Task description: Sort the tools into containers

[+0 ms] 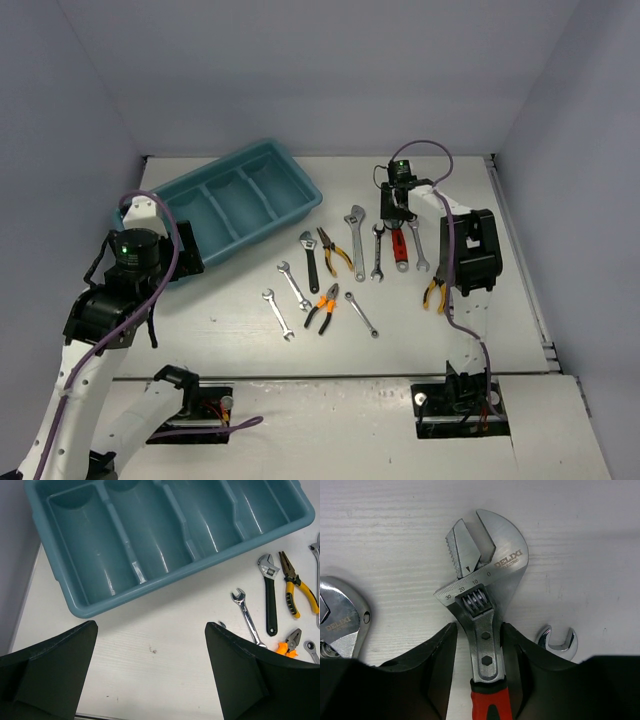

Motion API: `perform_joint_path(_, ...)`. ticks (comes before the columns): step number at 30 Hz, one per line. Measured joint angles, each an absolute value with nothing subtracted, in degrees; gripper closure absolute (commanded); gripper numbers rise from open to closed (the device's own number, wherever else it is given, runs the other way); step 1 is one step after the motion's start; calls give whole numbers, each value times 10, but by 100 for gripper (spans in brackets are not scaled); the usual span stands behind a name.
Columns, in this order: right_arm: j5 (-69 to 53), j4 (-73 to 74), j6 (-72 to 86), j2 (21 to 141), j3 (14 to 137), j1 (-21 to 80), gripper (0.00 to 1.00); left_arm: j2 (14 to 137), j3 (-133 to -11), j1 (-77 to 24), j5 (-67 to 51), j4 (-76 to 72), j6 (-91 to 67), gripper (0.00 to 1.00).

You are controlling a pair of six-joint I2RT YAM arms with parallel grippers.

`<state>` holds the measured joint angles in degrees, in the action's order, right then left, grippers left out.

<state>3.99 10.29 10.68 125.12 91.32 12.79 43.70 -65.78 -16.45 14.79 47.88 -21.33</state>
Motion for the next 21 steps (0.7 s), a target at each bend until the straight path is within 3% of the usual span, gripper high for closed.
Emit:
perform_joint_path(3, 37, 99, 109, 1252, 913, 127, 76, 439, -658, -164, 148, 479, -213, 14)
perform_joint_path(4, 34, 98, 108, 1252, 913, 126, 90, 439, -658, -164, 148, 479, -213, 14)
perform_joint_path(6, 31, 94, 108, 1252, 911, 124, 99, 438, -658, -164, 148, 479, -213, 14)
perform_joint_path(21, 51, 97, 98, 1237, 897, 129, 100, 507, -678, -164, 97, 468, -238, 14)
